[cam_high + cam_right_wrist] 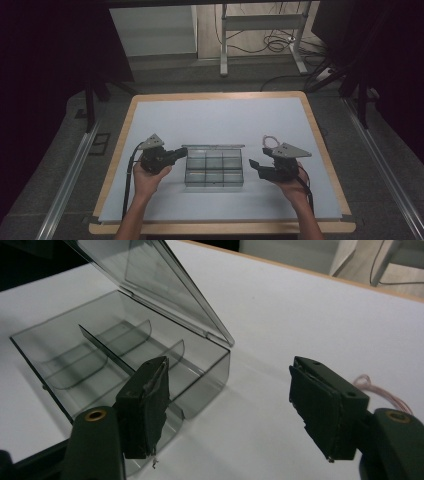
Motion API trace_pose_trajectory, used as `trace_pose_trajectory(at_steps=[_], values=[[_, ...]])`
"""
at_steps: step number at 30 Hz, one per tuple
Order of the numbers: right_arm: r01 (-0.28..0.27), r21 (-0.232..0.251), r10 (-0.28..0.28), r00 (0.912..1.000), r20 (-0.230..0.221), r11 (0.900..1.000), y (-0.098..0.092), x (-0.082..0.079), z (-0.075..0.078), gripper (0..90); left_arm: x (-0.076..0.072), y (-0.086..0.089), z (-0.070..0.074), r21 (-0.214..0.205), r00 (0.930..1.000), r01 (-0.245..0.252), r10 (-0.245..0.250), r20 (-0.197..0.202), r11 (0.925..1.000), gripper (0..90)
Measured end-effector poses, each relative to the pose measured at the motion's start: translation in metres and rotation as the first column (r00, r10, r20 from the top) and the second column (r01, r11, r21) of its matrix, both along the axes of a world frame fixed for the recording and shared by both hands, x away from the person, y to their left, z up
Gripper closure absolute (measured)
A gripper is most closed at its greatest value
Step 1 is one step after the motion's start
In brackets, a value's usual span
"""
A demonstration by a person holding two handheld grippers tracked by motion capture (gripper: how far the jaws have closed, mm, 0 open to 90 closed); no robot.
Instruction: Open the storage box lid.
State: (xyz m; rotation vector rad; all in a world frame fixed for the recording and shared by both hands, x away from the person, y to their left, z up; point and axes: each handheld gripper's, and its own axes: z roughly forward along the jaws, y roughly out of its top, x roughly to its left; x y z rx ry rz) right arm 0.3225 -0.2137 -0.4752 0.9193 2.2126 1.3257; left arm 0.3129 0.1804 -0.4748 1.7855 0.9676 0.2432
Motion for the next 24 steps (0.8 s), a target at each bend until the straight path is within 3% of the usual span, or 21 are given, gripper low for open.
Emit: trace_pose_trajectory(at_steps=[9, 24], values=[[-0.037, -0.003, 0.037, 0.9992, 0.016, 0.9993, 0.011, 0.009, 0.006, 32.7, 0.000, 0.000, 0.000, -0.002, 1.0000, 0.002, -0.002, 0.001, 1.0000, 90.0], [-0.103, -0.027, 0.104, 0.9931, 0.054, 0.9943, 0.032, 0.022, 0.018, 41.9, 0.000, 0.000, 0.001, -0.001, 1.0000, 0.003, -0.003, 0.003, 1.0000, 90.0]])
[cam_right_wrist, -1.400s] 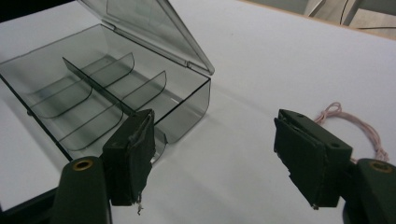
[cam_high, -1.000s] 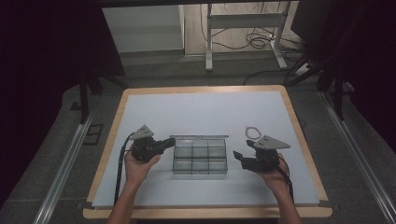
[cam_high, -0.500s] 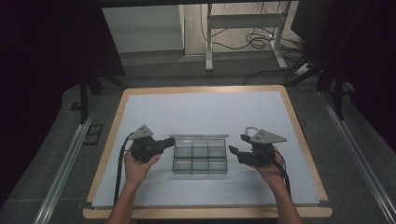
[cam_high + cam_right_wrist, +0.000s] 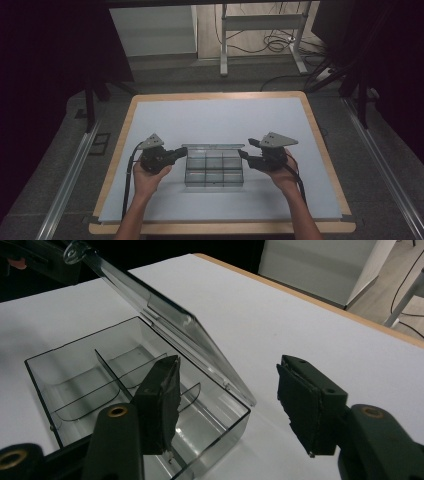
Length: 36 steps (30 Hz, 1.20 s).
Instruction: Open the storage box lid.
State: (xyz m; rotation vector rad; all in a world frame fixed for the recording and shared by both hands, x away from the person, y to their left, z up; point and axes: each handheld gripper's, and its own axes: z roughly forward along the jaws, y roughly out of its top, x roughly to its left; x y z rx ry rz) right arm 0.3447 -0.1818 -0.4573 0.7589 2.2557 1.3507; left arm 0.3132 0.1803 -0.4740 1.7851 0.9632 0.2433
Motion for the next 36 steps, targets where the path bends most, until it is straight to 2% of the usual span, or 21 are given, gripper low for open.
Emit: trace_pose_trajectory(at_steps=[4, 8, 15, 19, 29, 36], values=[[-0.013, -0.001, 0.013, 0.9999, 0.005, 0.9999, 0.003, 0.004, 0.001, 45.2, 0.000, 0.000, 0.000, 0.001, 1.0000, 0.000, 0.000, 0.000, 1.0000, 90.0], [-0.052, 0.007, 0.052, 0.9984, 0.022, 0.9986, 0.008, 0.008, 0.001, 49.2, 0.000, 0.000, 0.000, 0.001, 1.0000, -0.001, 0.001, 0.001, 1.0000, 90.0], [-0.078, -0.011, 0.078, 0.9963, 0.037, 0.9969, 0.014, 0.010, 0.000, 55.4, 0.000, 0.000, 0.001, -0.002, 1.0000, -0.001, 0.001, 0.003, 1.0000, 90.0], [-0.096, -0.015, 0.097, 0.9938, 0.055, 0.9953, 0.016, 0.011, -0.002, 62.0, -0.001, 0.000, 0.001, -0.003, 1.0000, -0.002, 0.002, 0.004, 1.0000, 90.0], [-0.116, -0.029, 0.118, 0.9904, 0.071, 0.9928, 0.015, 0.012, -0.001, 66.0, -0.003, 0.004, 0.002, -0.006, 0.9999, -0.008, 0.008, 0.014, 1.0000, 90.0], [-0.120, -0.004, 0.120, 0.9901, 0.072, 0.9927, 0.011, 0.015, -0.002, 67.6, -0.013, 0.004, 0.006, 0.003, 0.9995, -0.019, 0.019, 0.024, 0.9998, 88.0]])
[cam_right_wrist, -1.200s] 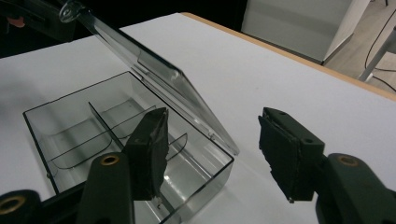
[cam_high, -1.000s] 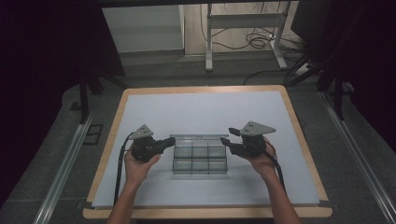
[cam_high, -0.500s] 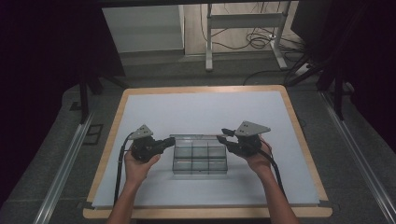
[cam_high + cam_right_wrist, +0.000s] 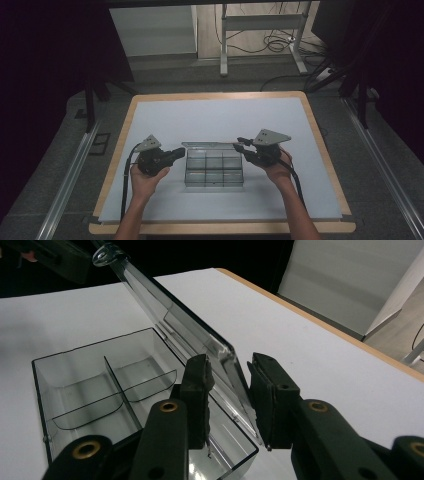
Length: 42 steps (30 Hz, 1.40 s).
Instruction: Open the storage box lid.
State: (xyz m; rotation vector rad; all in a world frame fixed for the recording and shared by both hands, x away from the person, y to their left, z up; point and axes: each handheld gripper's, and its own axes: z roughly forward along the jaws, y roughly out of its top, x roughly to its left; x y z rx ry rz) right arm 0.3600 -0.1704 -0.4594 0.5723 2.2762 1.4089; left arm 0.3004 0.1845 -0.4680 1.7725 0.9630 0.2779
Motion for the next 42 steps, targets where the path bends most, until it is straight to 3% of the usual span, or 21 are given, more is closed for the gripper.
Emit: trace_pose_trajectory(at_steps=[4, 7, 10, 12, 16, 21, 42], values=[[-0.002, 0.002, 0.002, 1.0000, 0.001, 1.0000, -0.001, 0.002, 0.000, 68.2, -0.010, 0.005, 0.001, 0.000, 0.9997, -0.025, 0.025, 0.007, 0.9997, 80.9], [-0.003, 0.005, 0.003, 1.0000, 0.002, 1.0000, -0.001, 0.003, 0.000, 68.7, -0.020, 0.010, -0.001, 0.004, 0.9995, -0.030, 0.030, 0.004, 0.9995, 65.6], [-0.002, 0.009, 0.002, 1.0000, 0.003, 1.0000, -0.002, 0.004, 0.000, 69.2, -0.028, 0.012, -0.004, 0.043, 0.9988, -0.047, 0.048, -0.006, 0.9980, 55.7], [-0.001, 0.007, 0.001, 1.0000, 0.002, 1.0000, -0.002, 0.004, 0.001, 69.2, -0.031, 0.015, -0.006, 0.056, 0.9982, -0.056, 0.057, -0.017, 0.9969, 54.2], [-0.003, 0.009, 0.003, 1.0000, -0.002, 1.0000, -0.002, 0.005, 0.001, 69.4, -0.030, 0.020, -0.012, 0.058, 0.9970, -0.035, 0.039, -0.067, 0.9977, 48.0], [0.007, 0.012, -0.007, 0.9999, -0.012, 0.9999, -0.002, 0.006, 0.002, 69.5, -0.031, 0.025, -0.016, 0.070, 0.9967, -0.013, 0.019, -0.079, 0.9975, 36.2], [0.012, 0.016, -0.012, 0.9999, -0.010, 0.9998, -0.001, 0.013, 0.005, 71.0, -0.028, 0.034, -0.023, 0.085, 0.9917, -0.064, 0.073, -0.106, 0.9943, 30.2]])
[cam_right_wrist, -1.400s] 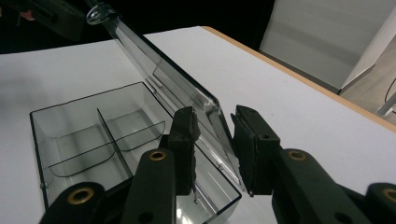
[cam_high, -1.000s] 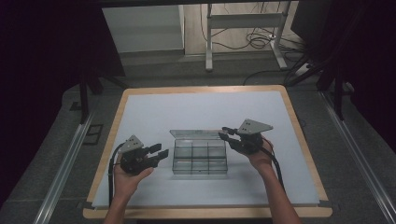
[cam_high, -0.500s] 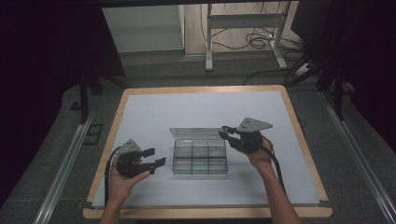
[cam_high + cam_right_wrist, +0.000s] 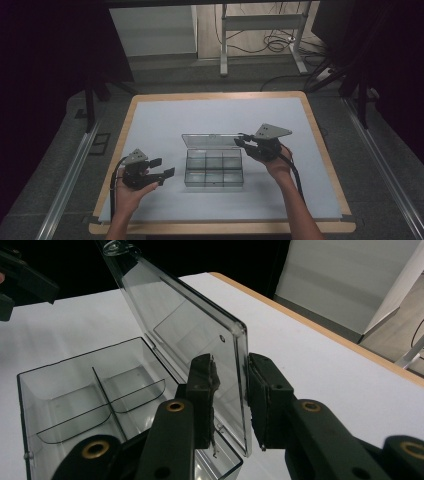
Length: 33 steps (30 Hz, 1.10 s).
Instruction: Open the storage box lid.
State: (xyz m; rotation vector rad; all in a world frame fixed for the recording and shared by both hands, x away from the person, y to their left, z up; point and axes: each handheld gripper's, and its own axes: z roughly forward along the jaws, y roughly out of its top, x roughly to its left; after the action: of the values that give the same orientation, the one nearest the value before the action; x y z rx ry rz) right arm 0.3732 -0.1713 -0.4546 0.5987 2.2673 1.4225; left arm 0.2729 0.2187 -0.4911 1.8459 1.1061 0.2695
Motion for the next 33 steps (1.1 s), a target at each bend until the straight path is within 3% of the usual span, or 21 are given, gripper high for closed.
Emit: trace_pose_trajectory(at_steps=[3, 11, 19, 27, 33], values=[[0.003, 0.007, -0.003, 1.0000, -0.006, 1.0000, 0.000, 0.002, 0.000, 71.1, 0.000, 0.000, 0.000, 0.005, 0.9998, -0.021, 0.021, 0.007, 0.9998, 30.0], [0.007, 0.001, -0.007, 0.9998, -0.019, 1.0000, 0.001, 0.006, 0.003, 71.6, 0.000, 0.001, -0.001, 0.000, 0.9999, -0.013, 0.013, -0.005, 0.9999, 29.6], [0.006, 0.007, -0.006, 0.9995, -0.031, 1.0000, 0.001, 0.013, 0.004, 72.5, 0.000, 0.007, 0.001, -0.016, 0.9999, 0.007, -0.007, 0.008, 0.9998, 28.8], [0.008, 0.008, -0.008, 0.9992, -0.040, 0.9999, 0.001, 0.017, 0.005, 73.1, 0.001, 0.009, -0.001, -0.004, 1.0000, -0.002, 0.002, -0.004, 1.0000, 29.0], [0.007, 0.011, -0.006, 0.9988, -0.048, 0.9999, 0.000, 0.021, 0.005, 73.4, -0.001, 0.011, 0.000, -0.014, 0.9996, -0.015, 0.015, 0.023, 0.9998, 29.4]])
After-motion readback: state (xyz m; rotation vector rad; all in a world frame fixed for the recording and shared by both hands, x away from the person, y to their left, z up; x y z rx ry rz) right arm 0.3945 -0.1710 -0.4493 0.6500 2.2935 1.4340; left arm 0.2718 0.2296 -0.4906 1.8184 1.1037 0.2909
